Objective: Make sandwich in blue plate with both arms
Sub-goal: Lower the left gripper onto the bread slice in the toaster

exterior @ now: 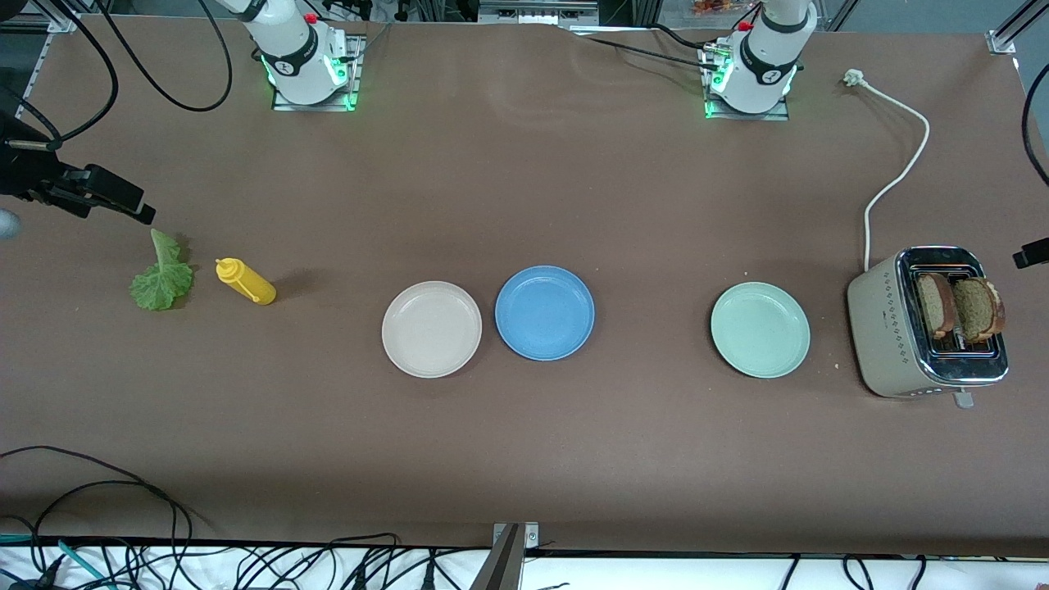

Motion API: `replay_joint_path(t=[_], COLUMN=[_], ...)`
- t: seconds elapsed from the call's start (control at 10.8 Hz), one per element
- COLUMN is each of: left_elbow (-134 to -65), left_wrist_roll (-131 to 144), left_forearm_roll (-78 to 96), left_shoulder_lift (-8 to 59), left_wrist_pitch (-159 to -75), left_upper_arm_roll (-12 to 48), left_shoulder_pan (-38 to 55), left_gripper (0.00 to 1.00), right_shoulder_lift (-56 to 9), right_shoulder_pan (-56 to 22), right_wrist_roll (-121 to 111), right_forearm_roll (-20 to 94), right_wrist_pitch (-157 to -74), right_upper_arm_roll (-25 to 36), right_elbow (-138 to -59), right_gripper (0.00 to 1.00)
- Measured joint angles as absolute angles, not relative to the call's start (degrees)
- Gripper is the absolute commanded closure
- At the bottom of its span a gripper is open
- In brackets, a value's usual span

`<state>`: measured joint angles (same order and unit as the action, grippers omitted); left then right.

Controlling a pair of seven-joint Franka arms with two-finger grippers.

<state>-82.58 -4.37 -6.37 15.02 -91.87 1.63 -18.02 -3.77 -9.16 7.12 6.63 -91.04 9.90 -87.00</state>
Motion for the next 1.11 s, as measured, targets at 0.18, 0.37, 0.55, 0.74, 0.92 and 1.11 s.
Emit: replay_joint_path(t=[0.18,0.37,0.55,0.74,0.92,1.11], left_elbow=[-87.9,-92.8,-96.7,-99.4,-101.5,-102.1], left_wrist_roll=[-1.4,-0.2,0.0,0.0,0.0,0.7], left_forearm_roll=[-6.4,-6.3,-6.0,-6.0,-5.9,-5.9], left_shoulder_lift=[13.2,12.8,13.1,13.6,14.0,14.8], left_wrist_pitch=[-94.8,-97.7,-101.2,-105.3,-109.0,-112.0], left_upper_arm_roll=[1.6,-0.8,-2.4,-3.4,-4.1,-4.1], left_shoulder_pan=[-16.1,-12.8,-11.4,-11.3,-11.4,-11.3], left_gripper=[0.00,0.00,0.00,0.02,0.02,0.02], right_shoulder_lift=[-3.8,-3.8,-3.8,-3.8,-3.8,-3.8], right_shoulder_pan=[-9.2,-9.2,-9.2,-9.2,-9.2,-9.1], right_wrist_roll=[7.1,7.1,7.1,6.8,6.4,6.4], right_forearm_roll=[6.6,6.6,6.6,6.6,6.6,6.6], right_wrist_pitch=[-91.0,-91.0,-91.0,-91.0,-91.0,-91.1], right_upper_arm_roll=[9.9,9.9,9.9,9.9,10.0,10.0], right_elbow=[-87.0,-87.0,-87.0,-87.0,-87.0,-87.0], right_gripper=[0.00,0.00,0.00,0.00,0.00,0.00])
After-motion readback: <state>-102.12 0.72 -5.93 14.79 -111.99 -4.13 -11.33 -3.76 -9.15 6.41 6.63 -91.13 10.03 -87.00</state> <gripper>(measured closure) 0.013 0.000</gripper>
